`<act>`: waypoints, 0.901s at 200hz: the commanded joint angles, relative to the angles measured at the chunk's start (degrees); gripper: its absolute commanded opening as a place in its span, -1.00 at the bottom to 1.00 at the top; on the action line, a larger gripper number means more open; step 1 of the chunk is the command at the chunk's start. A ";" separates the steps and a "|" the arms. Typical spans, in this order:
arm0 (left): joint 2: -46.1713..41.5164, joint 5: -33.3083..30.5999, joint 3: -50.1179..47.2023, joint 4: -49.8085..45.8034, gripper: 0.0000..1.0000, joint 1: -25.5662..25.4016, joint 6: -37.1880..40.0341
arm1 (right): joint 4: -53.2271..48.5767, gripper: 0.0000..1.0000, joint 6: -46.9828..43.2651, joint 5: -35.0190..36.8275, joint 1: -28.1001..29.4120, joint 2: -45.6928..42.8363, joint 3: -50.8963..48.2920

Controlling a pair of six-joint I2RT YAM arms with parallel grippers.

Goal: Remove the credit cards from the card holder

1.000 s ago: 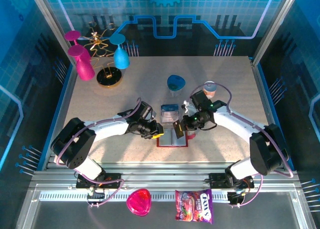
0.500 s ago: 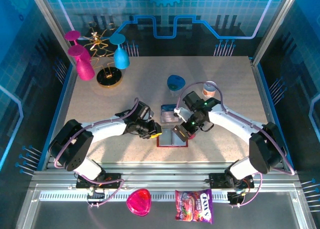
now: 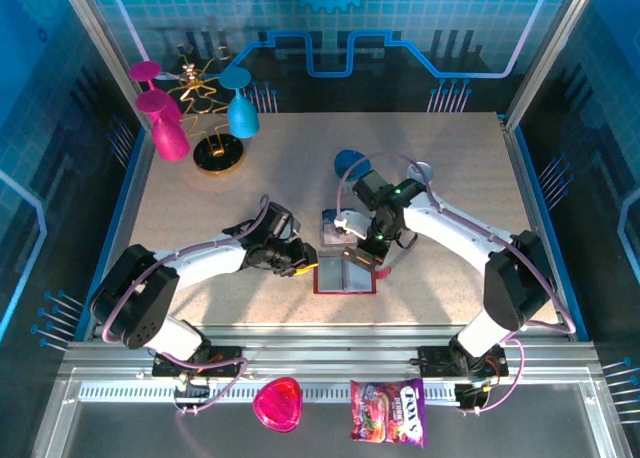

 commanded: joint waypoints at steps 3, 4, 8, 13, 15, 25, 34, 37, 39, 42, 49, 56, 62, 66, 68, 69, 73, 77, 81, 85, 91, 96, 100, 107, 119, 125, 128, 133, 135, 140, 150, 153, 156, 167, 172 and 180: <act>-2.49 -1.04 -1.55 -0.28 -0.44 1.28 0.36 | -5.20 -1.00 -6.05 1.38 0.92 2.91 4.24; -2.59 -1.08 -1.59 -0.30 -0.44 1.35 0.43 | -5.29 -1.00 -6.15 1.43 0.92 3.04 4.36; -2.74 -1.08 -1.72 -0.32 -0.44 1.49 0.48 | -5.80 -1.00 -6.71 1.61 0.93 3.49 5.02; -3.00 -1.11 -1.86 -0.47 -0.44 1.60 0.49 | -6.27 -1.00 -7.23 1.79 0.93 3.99 5.69; -3.09 -1.12 -1.94 -0.51 -0.44 1.71 0.49 | -6.49 -1.00 -7.45 1.87 0.91 4.18 6.06; -3.67 -1.25 -2.31 -0.65 -0.43 1.99 0.44 | -7.17 -1.00 -8.63 2.29 0.92 5.25 7.53; -4.22 -1.39 -2.66 -0.69 -0.42 2.25 0.30 | -7.65 -1.00 -9.53 2.82 0.91 6.13 9.07; -4.40 -1.51 -2.80 -0.75 -0.43 2.27 0.19 | -7.82 -1.00 -9.90 3.00 0.92 6.44 9.49; -4.54 -1.48 -2.85 -0.78 -0.42 2.36 0.22 | -7.91 -1.00 -10.06 3.10 0.93 6.62 9.86; -4.74 -1.52 -2.93 -0.76 -0.42 2.40 0.27 | -8.08 -1.00 -10.42 3.23 0.93 6.83 10.26; -5.19 -1.56 -3.22 -0.84 -0.42 2.62 0.14 | -8.54 -1.00 -11.30 3.43 0.92 7.63 11.47; -5.72 -1.65 -3.48 -0.93 -0.42 2.78 -0.02 | -8.78 -1.00 -11.98 3.87 0.93 8.22 12.74; -6.07 -1.75 -3.70 -1.09 -0.42 2.96 0.04 | -9.15 -1.00 -12.49 4.17 0.84 8.97 13.89; -6.38 -1.82 -3.87 -1.20 -0.42 3.00 -0.01 | -9.43 -1.00 -12.89 4.28 0.84 9.44 14.68; -6.55 -1.89 -3.91 -1.24 -0.42 3.05 -0.10 | -9.52 -1.00 -13.07 4.36 0.77 9.63 15.12; -6.64 -1.90 -3.96 -1.31 -0.42 3.12 -0.11 | -9.56 -1.00 -13.17 4.42 0.76 9.78 15.29; -6.90 -2.02 -4.20 -1.43 -0.42 3.18 -0.05 | -9.79 -1.00 -13.52 4.59 0.71 10.23 16.05; -7.18 -2.13 -4.33 -1.47 -0.42 3.31 -0.11 | -10.14 -1.00 -13.88 4.76 0.67 10.66 16.82; -7.52 -2.17 -4.58 -1.51 -0.42 3.42 -0.13 | -10.51 -1.00 -14.20 4.94 0.62 11.08 17.65; -7.78 -2.26 -4.73 -1.60 -0.41 3.51 -0.19 | -11.00 -1.00 -14.60 5.11 0.58 11.69 18.63; -8.26 -2.35 -5.03 -1.55 -0.41 3.62 -0.30 | -11.74 -1.00 -15.15 5.50 0.51 12.54 19.99; -8.59 -2.35 -5.34 -1.52 -0.41 3.77 -0.43 | -12.31 -1.00 -15.45 5.89 0.49 13.23 21.06; -8.79 -2.43 -5.52 -1.53 -0.41 3.95 -0.48 | -12.84 -1.00 -15.74 6.11 0.40 13.75 22.04; -9.28 -2.37 -5.83 -1.55 -0.41 4.12 -0.52 | -13.74 -1.00 -16.25 6.54 0.32 14.62 23.68; -9.85 -2.53 -6.26 -1.65 -0.41 4.48 -0.69 | -14.88 -1.00 -16.97 7.11 -0.03 16.07 26.45; -10.12 -2.57 -6.45 -1.64 -0.40 4.68 -0.70 | -15.42 -1.00 -17.20 7.26 -0.23 16.78 27.72; -10.22 -2.48 -6.52 -1.65 -0.40 4.74 -0.66 | -15.77 -1.00 -17.34 7.36 -0.28 17.13 28.43; -10.43 -2.40 -6.63 -1.65 -0.40 4.90 -0.58 | -16.31 -1.00 -17.71 7.30 -0.45 17.64 29.60; -10.53 -2.43 -6.64 -1.69 -0.40 5.02 -0.57 | -16.64 -1.00 -17.98 7.20 -0.56 17.83 30.10; -10.72 -2.45 -6.78 -1.73 -0.40 5.12 -0.57 | -17.18 -1.00 -18.45 7.02 -0.65 18.37 31.11; -11.02 -2.48 -6.99 -1.82 -0.40 5.37 -0.48 | -17.79 -1.00 -19.35 7.13 -0.90 19.20 33.00; -11.11 -2.48 -7.05 -1.82 -0.40 5.48 -0.42 | -17.94 -1.00 -19.56 7.25 -0.96 19.44 33.49; -11.16 -2.51 -7.08 -1.90 -0.40 5.61 -0.46 | -18.16 -1.00 -19.87 7.28 -1.05 19.76 34.10; -11.42 -2.42 -7.36 -1.92 -0.40 5.90 -0.48 | -18.94 -1.00 -20.93 7.20 -1.35 20.80 36.13; -11.51 -2.44 -7.42 -1.90 -0.40 6.07 -0.50 | -19.32 -1.00 -21.23 7.17 -1.51 21.32 37.15; -11.60 -2.35 -7.51 -2.00 -0.40 6.21 -0.44 | -20.32 -1.00 -21.67 6.94 -1.75 22.35 39.04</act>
